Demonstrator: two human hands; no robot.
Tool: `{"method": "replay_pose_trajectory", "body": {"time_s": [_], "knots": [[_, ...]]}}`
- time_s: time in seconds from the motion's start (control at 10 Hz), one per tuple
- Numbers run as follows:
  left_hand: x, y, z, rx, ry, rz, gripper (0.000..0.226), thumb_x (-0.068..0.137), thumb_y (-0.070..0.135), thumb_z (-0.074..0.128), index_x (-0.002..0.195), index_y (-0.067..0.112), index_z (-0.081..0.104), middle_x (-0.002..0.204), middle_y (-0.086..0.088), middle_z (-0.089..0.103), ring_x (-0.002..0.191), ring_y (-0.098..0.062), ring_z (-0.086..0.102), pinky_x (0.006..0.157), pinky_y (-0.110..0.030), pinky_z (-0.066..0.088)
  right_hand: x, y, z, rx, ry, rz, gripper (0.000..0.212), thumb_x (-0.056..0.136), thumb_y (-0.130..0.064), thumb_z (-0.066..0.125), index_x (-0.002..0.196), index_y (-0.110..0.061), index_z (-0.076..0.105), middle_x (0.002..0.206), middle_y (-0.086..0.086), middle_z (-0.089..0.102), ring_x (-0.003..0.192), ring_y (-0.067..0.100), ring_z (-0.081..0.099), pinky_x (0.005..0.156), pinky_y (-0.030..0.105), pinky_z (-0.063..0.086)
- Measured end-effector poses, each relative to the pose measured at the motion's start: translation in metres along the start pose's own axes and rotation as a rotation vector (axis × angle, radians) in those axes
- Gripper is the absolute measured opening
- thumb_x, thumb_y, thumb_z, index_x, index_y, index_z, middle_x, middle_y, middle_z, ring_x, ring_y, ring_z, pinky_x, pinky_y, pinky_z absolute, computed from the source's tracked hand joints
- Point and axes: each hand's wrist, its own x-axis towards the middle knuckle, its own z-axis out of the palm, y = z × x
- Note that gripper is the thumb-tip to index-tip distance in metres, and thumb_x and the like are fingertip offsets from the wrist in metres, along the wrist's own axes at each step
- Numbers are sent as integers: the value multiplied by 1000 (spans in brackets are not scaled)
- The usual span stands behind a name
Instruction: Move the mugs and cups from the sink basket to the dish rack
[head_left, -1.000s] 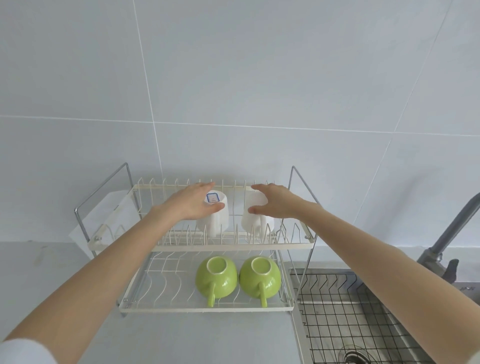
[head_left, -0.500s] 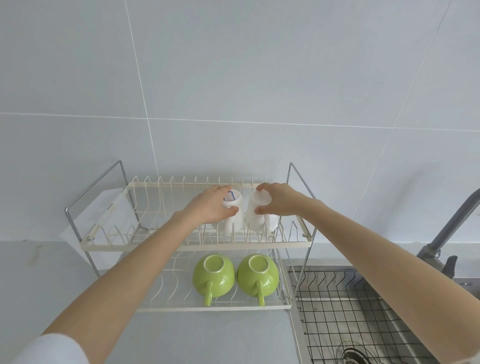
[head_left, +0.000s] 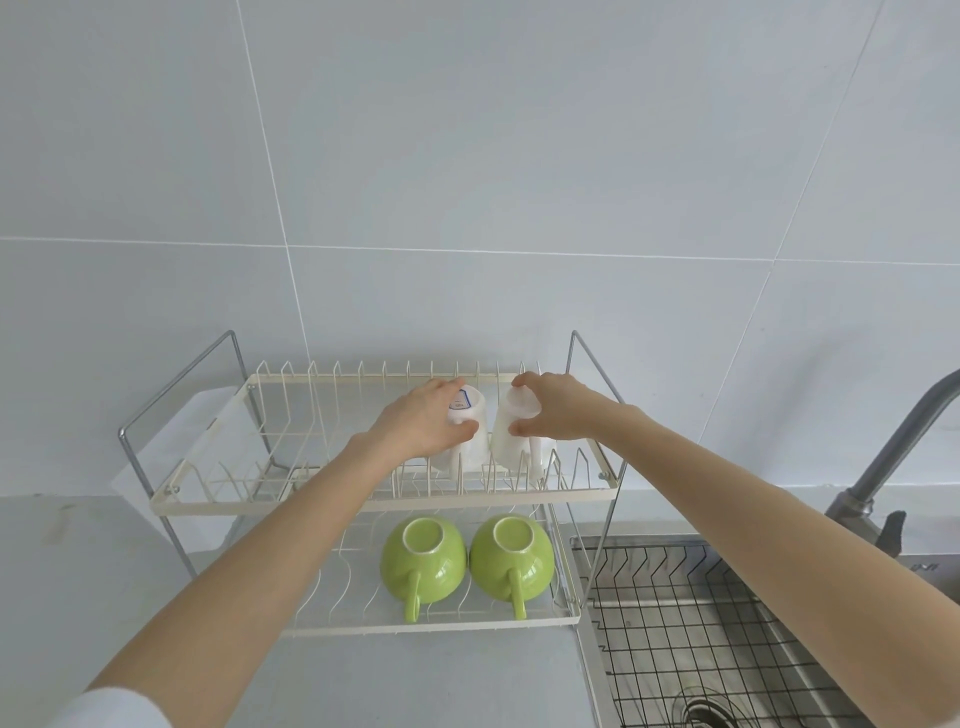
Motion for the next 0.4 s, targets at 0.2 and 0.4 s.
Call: {"method": "replay_pose_trajectory", "body": {"time_s": [0.2,0.4], "knots": [[1,0,-1,31,-23,2,68,84,39,49,142,22,17,151,-2,27,136,-25,29,106,-41,31,1,1,0,-36,-22,-14,67,85,-36,57,141,-16,25,138,13,42,131,32,31,103,39,33],[1,-1,-5,55,-50,-18,71,85,49,42,143,28,5,155,-2,13,140,-24,21,111,-45,27,-2,0,-4,-57,-84,-6,80,85,-46,54,146,-21,7,154,12,16,142,32,15,114,46,22]]}}
